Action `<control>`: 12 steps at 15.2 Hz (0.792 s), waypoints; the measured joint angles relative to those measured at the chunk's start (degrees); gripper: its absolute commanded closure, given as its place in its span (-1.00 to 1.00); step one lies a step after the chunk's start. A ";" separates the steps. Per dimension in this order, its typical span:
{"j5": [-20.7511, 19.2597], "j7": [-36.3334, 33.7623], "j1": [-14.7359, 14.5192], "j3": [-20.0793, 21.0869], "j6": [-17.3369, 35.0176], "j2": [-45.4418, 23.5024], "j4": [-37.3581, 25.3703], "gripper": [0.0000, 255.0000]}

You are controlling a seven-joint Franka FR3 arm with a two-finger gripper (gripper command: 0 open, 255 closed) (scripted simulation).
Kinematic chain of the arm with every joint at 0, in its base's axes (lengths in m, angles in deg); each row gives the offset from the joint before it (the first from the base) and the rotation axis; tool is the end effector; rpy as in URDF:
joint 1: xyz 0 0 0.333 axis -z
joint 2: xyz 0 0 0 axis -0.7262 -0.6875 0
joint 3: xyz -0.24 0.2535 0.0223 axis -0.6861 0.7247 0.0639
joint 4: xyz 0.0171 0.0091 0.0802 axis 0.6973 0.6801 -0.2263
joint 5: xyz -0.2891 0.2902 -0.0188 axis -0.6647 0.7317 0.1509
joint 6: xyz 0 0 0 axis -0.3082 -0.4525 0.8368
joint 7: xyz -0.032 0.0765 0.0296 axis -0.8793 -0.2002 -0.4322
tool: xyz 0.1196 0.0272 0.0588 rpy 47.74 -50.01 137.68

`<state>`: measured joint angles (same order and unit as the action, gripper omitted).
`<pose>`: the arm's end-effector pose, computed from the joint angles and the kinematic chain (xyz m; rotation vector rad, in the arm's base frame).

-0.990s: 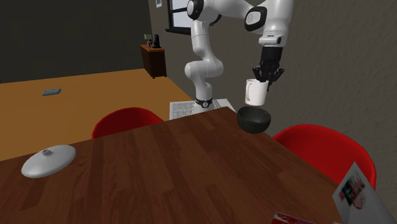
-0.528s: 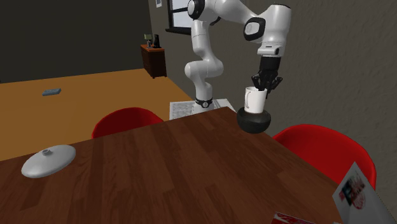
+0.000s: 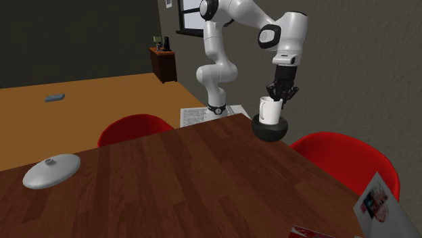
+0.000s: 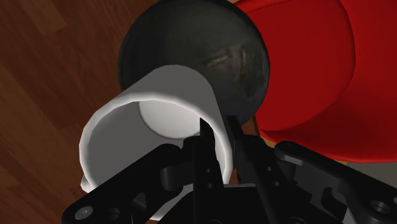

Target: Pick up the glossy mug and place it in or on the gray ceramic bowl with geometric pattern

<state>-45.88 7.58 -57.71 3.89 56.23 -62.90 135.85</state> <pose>0.3841 0.2067 0.4418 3.0600 -0.0236 0.2347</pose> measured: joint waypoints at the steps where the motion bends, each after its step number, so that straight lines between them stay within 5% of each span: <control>1: 0.00 0.00 0.00 0.00 0.01 0.01 0.01 1.00; 2: 0.00 0.00 0.00 0.00 0.02 0.01 0.02 1.00; 3: 0.00 0.00 0.00 0.00 0.02 0.01 0.03 -1.00; 12: 0.46 0.65 -0.26 -0.45 -3.88 1.91 -2.13 -1.00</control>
<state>-45.42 8.24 -57.97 3.44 52.36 -61.00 133.72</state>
